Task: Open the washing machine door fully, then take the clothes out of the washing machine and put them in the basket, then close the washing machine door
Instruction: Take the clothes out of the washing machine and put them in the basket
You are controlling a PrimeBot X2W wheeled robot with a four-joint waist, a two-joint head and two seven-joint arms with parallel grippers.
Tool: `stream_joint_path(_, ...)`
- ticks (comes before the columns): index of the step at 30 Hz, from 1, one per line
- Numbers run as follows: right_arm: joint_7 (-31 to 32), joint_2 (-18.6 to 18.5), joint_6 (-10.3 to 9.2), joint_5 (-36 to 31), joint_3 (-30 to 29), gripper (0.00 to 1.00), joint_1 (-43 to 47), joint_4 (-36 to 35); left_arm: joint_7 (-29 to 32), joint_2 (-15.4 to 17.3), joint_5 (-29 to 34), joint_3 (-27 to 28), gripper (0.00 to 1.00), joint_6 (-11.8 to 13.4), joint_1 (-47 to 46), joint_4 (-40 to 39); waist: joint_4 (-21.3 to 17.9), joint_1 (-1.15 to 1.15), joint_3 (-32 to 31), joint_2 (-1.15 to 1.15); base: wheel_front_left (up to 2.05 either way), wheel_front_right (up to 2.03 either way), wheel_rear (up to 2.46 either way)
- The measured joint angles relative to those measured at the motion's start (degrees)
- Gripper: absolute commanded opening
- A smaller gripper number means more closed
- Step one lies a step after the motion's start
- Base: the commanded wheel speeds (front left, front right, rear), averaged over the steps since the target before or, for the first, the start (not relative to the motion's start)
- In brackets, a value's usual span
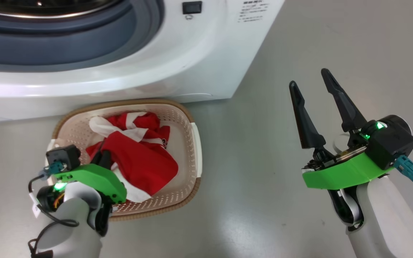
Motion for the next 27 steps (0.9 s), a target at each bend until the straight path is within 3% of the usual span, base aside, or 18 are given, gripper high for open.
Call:
stream_joint_path(10,0.0,0.0,0.0,0.6,0.2,1.0,-0.5,-0.1,0.0,0.6,-0.2,0.3,0.0,-0.5,-2.2,5.2,-3.4,0.0,2.6,0.0,0.0,0.0,0.0)
stream_joint_path(11,0.0,0.0,0.0,0.6,0.2,1.0,-0.5,-0.1,0.0,0.6,-0.2,0.3,0.27,-0.5,-2.5,5.3,-3.8,0.0,2.8,0.0,0.0,0.0,0.0)
stream_joint_path(13,0.0,0.0,0.0,1.3,0.3,1.0,-0.5,0.0,0.0,0.8,-0.2,0.2,1.0,-0.6,-2.8,5.1,-4.5,0.0,3.0,0.0,0.0,0.0,0.0)
stream_joint_path(21,0.0,0.0,0.0,2.4,0.4,1.0,-0.4,2.4,0.0,1.7,1.2,0.5,1.0,-0.6,-1.0,1.4,-5.3,0.0,0.7,0.0,0.0,0.0,0.0)
stream_joint_path(27,0.0,0.0,0.0,2.2,1.1,1.0,0.2,3.4,0.0,1.5,3.0,2.1,1.0,-0.6,4.5,-6.1,-4.4,0.0,-3.3,0.0,0.0,0.0,0.0)
